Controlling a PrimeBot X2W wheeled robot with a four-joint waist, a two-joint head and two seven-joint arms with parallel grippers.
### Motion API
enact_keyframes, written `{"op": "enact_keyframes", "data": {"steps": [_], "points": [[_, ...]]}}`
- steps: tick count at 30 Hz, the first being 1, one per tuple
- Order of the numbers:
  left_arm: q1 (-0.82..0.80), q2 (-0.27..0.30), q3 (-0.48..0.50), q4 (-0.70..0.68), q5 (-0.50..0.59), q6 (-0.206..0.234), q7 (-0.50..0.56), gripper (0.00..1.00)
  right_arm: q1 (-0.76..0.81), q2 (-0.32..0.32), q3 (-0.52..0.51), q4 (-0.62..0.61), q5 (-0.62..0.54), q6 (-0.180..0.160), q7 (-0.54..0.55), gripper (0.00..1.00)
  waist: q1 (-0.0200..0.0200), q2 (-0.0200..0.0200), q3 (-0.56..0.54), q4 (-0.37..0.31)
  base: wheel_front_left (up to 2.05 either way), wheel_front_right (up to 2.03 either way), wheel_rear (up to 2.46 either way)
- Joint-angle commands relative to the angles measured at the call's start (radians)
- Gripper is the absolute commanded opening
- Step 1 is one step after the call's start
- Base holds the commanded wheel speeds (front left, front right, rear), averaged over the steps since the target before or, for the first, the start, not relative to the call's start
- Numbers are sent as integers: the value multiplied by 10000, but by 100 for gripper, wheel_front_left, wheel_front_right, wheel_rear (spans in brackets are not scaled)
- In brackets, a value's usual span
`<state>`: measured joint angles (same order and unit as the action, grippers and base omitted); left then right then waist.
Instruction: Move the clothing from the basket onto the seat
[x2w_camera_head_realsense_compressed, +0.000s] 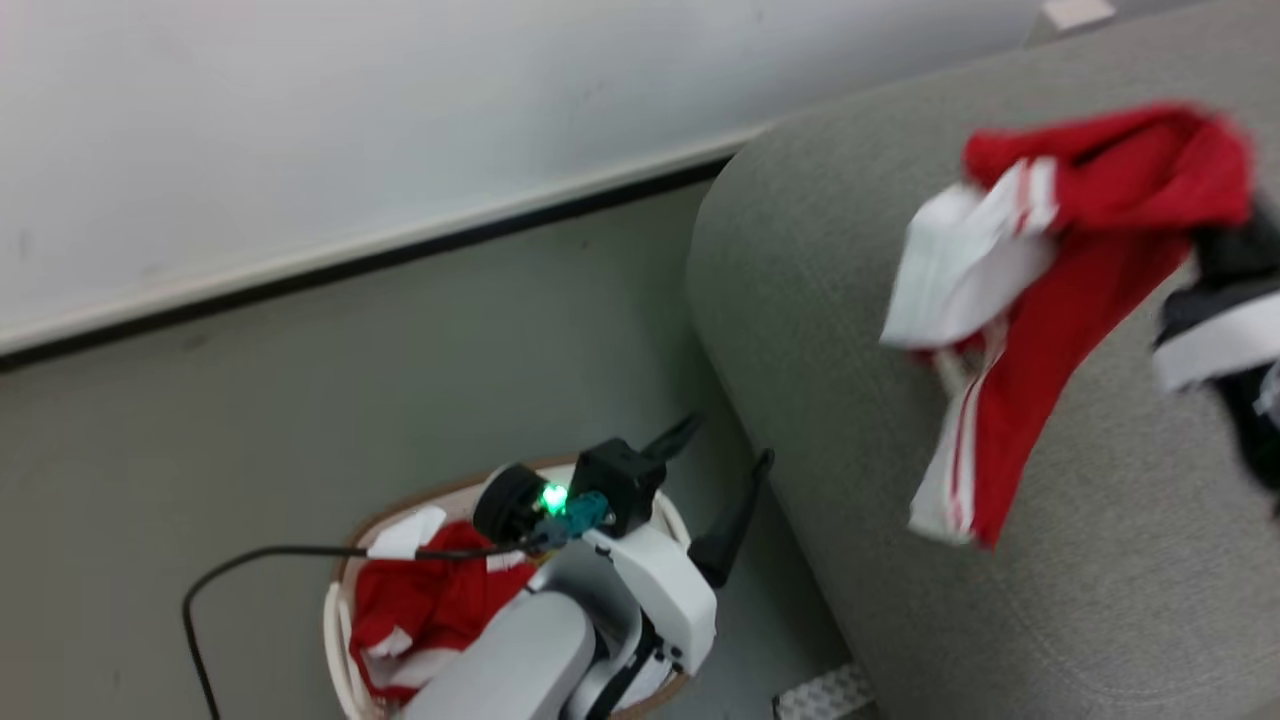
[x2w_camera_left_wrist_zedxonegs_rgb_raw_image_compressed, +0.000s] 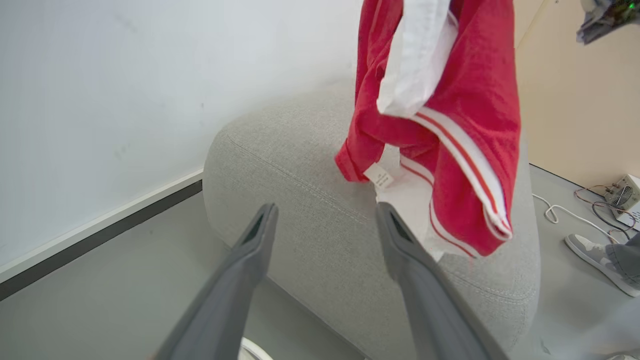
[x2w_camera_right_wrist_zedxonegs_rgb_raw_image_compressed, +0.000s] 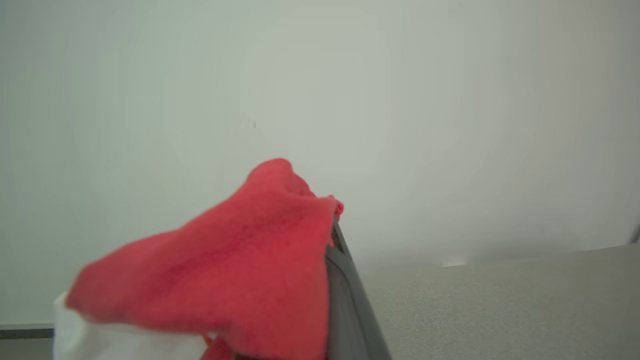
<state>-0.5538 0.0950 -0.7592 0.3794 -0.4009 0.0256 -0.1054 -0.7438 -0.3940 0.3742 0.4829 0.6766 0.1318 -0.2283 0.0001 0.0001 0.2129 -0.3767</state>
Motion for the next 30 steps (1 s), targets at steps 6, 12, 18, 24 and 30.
{"op": "enact_keyframes", "data": {"steps": [6, 12, 18, 24, 30], "points": [[-989, 148, -58, -30, 320, -186, 70, 100, -2339, -839, -1611, 1038, -130, -21, 521, 0, -1, -1, 2019, 919, 0, 0, 0], [-1589, 53, -119, 144, 420, -324, -33, 100, -4023, -1804, -3118, 2607, -1380, -21, 659, 0, -1, -1, 2635, 1278, 0, 0, 0], [-1784, -78, -216, 421, 276, -392, -198, 100, -4161, -1790, -4360, 4804, -3023, -21, 212, 0, -1, -1, 2805, 1548, 0, 0, 0], [-1697, -153, -253, 811, 112, -377, -343, 100, -3291, -1093, -5388, 6741, -4021, -21, -242, 45, -1, -1, 2810, 1660, 0, 0, 0], [-1451, 28, -103, 1226, -119, -313, -524, 100, -2562, -224, -5893, 7434, -4519, -21, -371, 100, -1, -1, 2514, 1521, 0, 0, 0]]}}
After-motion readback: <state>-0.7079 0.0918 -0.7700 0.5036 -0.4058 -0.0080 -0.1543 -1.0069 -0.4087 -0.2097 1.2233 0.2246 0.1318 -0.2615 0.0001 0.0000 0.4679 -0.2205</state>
